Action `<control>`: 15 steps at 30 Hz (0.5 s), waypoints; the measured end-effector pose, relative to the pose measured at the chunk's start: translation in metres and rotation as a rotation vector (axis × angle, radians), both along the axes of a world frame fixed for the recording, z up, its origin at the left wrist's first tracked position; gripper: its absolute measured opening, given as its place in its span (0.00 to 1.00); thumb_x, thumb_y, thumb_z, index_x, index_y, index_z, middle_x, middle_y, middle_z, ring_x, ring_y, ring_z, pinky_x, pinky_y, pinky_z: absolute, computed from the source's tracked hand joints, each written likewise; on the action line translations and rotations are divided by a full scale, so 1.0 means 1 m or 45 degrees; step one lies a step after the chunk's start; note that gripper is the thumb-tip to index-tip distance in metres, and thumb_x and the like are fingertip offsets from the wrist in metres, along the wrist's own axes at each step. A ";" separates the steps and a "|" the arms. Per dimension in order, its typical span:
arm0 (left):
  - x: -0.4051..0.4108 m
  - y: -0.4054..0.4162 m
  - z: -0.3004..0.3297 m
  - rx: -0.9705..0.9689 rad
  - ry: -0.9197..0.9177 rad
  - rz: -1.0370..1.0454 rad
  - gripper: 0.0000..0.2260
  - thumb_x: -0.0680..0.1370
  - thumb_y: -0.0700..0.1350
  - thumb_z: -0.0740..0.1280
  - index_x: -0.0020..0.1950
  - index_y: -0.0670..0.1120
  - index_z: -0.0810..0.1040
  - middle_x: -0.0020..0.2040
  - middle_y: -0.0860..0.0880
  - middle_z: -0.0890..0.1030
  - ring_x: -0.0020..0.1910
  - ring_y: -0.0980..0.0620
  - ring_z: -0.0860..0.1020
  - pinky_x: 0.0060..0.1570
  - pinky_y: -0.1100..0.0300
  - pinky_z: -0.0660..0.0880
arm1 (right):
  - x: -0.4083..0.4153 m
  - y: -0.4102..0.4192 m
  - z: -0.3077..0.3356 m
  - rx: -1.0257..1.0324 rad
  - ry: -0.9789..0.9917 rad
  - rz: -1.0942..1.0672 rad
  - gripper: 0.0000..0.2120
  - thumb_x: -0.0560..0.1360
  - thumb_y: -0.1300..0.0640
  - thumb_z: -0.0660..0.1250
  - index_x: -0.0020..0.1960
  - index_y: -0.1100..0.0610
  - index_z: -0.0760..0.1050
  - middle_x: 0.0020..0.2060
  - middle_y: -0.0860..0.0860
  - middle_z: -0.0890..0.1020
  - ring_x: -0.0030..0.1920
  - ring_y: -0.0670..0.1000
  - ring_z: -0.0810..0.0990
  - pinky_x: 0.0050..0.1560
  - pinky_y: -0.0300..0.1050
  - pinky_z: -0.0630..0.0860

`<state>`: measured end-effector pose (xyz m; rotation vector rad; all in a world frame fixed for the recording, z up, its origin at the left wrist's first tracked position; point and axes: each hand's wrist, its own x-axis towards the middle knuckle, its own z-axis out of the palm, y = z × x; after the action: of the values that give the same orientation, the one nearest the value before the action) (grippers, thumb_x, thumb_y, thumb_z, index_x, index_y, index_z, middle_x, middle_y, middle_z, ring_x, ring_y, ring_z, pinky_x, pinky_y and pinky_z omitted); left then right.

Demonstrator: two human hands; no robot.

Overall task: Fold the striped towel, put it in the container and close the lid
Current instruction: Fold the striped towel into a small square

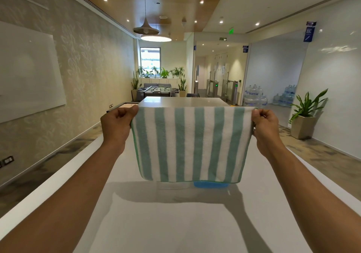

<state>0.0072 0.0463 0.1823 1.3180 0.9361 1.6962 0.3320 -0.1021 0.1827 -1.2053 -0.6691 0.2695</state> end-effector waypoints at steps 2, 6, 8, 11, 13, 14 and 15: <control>-0.001 -0.004 -0.001 0.069 0.039 0.023 0.07 0.71 0.46 0.76 0.35 0.51 0.80 0.31 0.57 0.82 0.33 0.59 0.77 0.45 0.56 0.79 | 0.001 0.000 0.001 -0.018 0.004 -0.004 0.05 0.81 0.55 0.61 0.46 0.52 0.72 0.42 0.49 0.76 0.43 0.49 0.74 0.54 0.55 0.76; -0.003 -0.003 -0.008 0.184 0.107 0.128 0.07 0.73 0.46 0.74 0.38 0.50 0.78 0.37 0.55 0.79 0.37 0.59 0.75 0.44 0.61 0.74 | 0.000 -0.002 0.002 -0.016 -0.017 -0.008 0.05 0.81 0.54 0.61 0.51 0.55 0.72 0.43 0.49 0.76 0.43 0.48 0.75 0.54 0.54 0.76; 0.000 -0.005 -0.008 0.262 0.114 0.206 0.07 0.75 0.47 0.72 0.43 0.46 0.76 0.38 0.57 0.76 0.39 0.59 0.73 0.43 0.68 0.71 | -0.004 -0.003 0.003 -0.006 -0.039 0.008 0.05 0.81 0.54 0.61 0.52 0.56 0.71 0.43 0.49 0.76 0.44 0.49 0.75 0.51 0.52 0.76; 0.003 -0.014 -0.007 0.369 0.066 0.248 0.08 0.78 0.46 0.67 0.49 0.44 0.70 0.40 0.58 0.72 0.41 0.60 0.71 0.40 0.78 0.67 | -0.011 -0.013 0.008 0.021 -0.031 0.152 0.06 0.81 0.53 0.61 0.52 0.55 0.72 0.44 0.51 0.78 0.44 0.51 0.77 0.45 0.48 0.77; 0.001 -0.017 -0.006 0.405 0.031 0.214 0.07 0.79 0.47 0.65 0.49 0.46 0.69 0.41 0.56 0.72 0.39 0.60 0.71 0.40 0.74 0.69 | -0.012 -0.027 0.011 0.080 -0.007 0.397 0.07 0.81 0.54 0.60 0.53 0.55 0.74 0.43 0.52 0.81 0.40 0.50 0.80 0.40 0.46 0.80; -0.002 -0.017 -0.005 0.390 0.012 0.155 0.06 0.79 0.48 0.66 0.48 0.49 0.69 0.41 0.54 0.73 0.39 0.59 0.72 0.40 0.71 0.70 | -0.012 -0.035 0.012 0.124 0.006 0.534 0.08 0.81 0.54 0.59 0.53 0.55 0.74 0.41 0.51 0.83 0.38 0.49 0.81 0.38 0.44 0.80; -0.006 -0.016 -0.004 0.348 -0.016 0.071 0.05 0.79 0.49 0.66 0.47 0.52 0.70 0.41 0.52 0.74 0.38 0.58 0.73 0.40 0.67 0.71 | -0.011 -0.042 0.013 0.167 0.015 0.639 0.09 0.81 0.54 0.57 0.53 0.55 0.75 0.39 0.50 0.84 0.36 0.48 0.82 0.35 0.42 0.81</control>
<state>0.0010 0.0308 0.1782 1.4654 0.7591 1.9258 0.3209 -0.1443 0.1958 -0.8961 -0.9600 0.6401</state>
